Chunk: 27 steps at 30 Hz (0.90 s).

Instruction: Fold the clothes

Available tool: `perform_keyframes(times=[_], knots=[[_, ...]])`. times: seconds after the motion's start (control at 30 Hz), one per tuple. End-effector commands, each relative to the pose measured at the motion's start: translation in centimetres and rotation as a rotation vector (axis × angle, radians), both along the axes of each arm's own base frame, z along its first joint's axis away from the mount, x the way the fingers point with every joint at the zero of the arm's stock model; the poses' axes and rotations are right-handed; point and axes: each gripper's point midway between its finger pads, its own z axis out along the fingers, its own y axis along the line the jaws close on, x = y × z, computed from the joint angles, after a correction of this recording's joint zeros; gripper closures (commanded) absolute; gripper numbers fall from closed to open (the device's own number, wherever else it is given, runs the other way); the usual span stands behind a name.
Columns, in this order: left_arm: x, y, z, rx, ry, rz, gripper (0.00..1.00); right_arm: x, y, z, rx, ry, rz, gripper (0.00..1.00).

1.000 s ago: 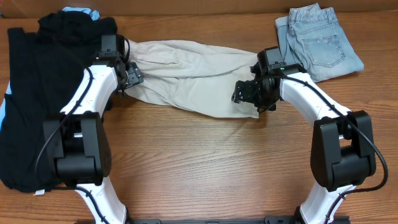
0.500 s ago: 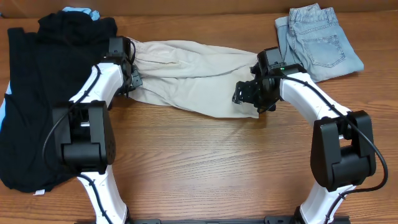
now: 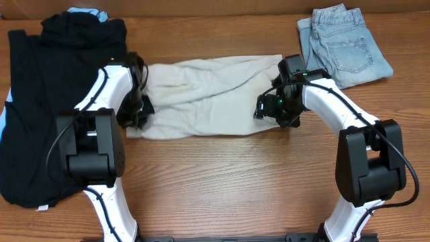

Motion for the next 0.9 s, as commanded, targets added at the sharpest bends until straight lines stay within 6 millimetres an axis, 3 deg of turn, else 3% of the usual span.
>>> perform_keyframes(times=[0.0,0.2,0.33,0.47,0.6,0.73,0.87], knots=[[-4.8,-1.0,-2.8,-0.059,0.224,-0.046,0.96,-0.6,0.1,0.7,0.008,0.013,0.013,0.15],[-7.0,-0.7,-1.3,-0.021,0.327,-0.098,0.96,-2.1,-0.2,0.7,-0.005,0.074,0.023,0.19],[-7.2,-1.4,0.3,-0.005,0.315,-0.131,0.96,-2.6,-0.3,1.6,-0.005,0.072,0.027,0.19],[-6.2,-2.5,3.7,0.005,0.183,-0.142,0.96,-2.4,-0.5,4.5,0.003,-0.002,0.03,0.18],[-5.1,-2.8,8.8,0.009,-0.021,-0.144,0.96,-2.4,-0.4,8.6,0.024,-0.133,0.076,0.12],[-4.2,-2.5,12.5,0.004,-0.2,-0.116,0.81,-2.4,-0.5,11.8,0.037,-0.243,0.107,0.08],[-3.4,-1.9,15.1,0.002,-0.336,-0.094,0.73,-1.6,-0.3,13.0,0.049,-0.312,0.106,0.07]])
